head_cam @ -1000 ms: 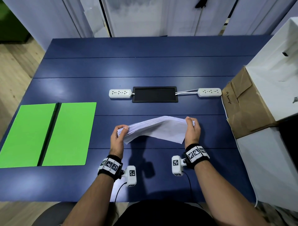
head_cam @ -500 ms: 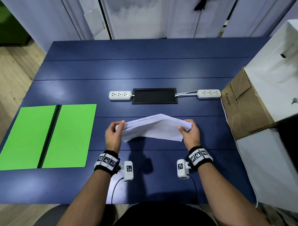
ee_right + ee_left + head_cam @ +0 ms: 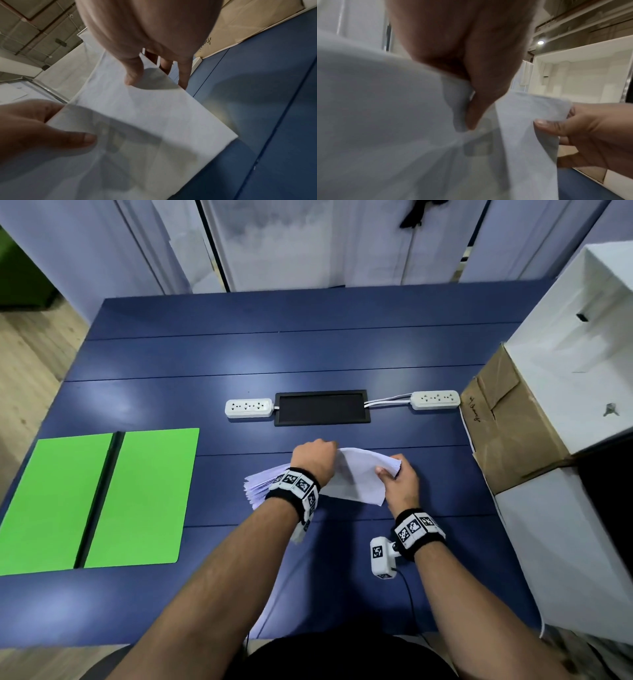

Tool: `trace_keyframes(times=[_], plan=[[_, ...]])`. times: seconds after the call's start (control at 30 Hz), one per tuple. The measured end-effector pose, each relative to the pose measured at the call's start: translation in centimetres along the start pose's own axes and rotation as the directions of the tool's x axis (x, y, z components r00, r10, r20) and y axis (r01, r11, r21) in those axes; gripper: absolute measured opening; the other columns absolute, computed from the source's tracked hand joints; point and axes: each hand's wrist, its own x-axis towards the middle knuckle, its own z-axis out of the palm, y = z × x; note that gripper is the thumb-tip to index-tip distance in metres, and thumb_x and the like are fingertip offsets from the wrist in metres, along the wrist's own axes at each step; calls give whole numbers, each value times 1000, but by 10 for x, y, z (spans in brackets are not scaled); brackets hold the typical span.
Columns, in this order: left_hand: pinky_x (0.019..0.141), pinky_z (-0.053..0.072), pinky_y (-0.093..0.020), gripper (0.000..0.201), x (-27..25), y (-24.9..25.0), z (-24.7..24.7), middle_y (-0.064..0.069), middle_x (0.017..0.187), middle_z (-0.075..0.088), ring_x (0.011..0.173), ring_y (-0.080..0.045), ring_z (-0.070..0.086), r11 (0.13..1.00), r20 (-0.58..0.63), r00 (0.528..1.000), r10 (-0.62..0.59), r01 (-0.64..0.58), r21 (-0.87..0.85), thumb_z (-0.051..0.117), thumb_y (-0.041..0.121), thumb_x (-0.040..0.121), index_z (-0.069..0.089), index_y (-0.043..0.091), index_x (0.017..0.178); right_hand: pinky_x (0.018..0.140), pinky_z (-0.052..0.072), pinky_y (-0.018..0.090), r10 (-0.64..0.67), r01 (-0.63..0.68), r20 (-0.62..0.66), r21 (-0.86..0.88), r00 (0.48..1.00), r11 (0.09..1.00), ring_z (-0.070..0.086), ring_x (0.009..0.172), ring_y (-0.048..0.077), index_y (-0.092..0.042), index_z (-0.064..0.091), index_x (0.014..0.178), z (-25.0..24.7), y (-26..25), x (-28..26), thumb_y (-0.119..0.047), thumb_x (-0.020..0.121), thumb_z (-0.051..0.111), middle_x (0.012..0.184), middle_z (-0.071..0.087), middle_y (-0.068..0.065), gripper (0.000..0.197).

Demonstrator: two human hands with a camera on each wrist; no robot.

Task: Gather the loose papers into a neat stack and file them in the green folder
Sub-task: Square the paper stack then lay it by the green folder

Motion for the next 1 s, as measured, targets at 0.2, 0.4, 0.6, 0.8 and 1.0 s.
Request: trace_keyframes(times=[0.2,0.4,0.6,0.8,1.0], plan=[[69,48,-37,26,-6,-13,-4,-9,98,72,93,-37,68,995,-112,993,35,-44,-84,55,16,85,66,26,107,85,52,32,59,-50,-43,183,997,982,63,91,13,-24,61,94,-6,2,2,-10,80,79,99,69,1,27],[70,53,-31,16,-35,-64,-33,8,78,74,76,-15,70,628,-197,978,-66,-113,-770,77,21,80,74,27,94,98,49,24,158,-182,91,519,983,835,57,125,15,-19,36,145,-19,-13,10,1,78,79,142,55,4,82],[73,57,-24,18,-57,-72,-17,6,85,79,80,-10,73,57,-164,947,-276,-154,-986,74,-2,83,73,7,99,82,55,27,-36,-74,183,561,983,824,71,93,15,-11,70,105,13,-84,-5,0,87,69,101,77,0,21],[72,56,-28,17,-65,-69,38,2,84,78,76,-13,71,-37,-79,910,-408,-103,-994,71,-4,85,72,10,94,81,58,28,41,-41,10,483,999,875,71,88,11,0,66,114,51,-63,-26,-8,89,71,100,75,4,26],[86,58,-42,30,-75,-60,68,-11,104,78,93,-27,74,-160,99,933,-347,45,-986,81,3,78,73,9,107,90,56,36,131,-152,89,318,987,936,73,94,14,-10,69,112,52,-25,-36,-11,85,77,102,76,0,28]])
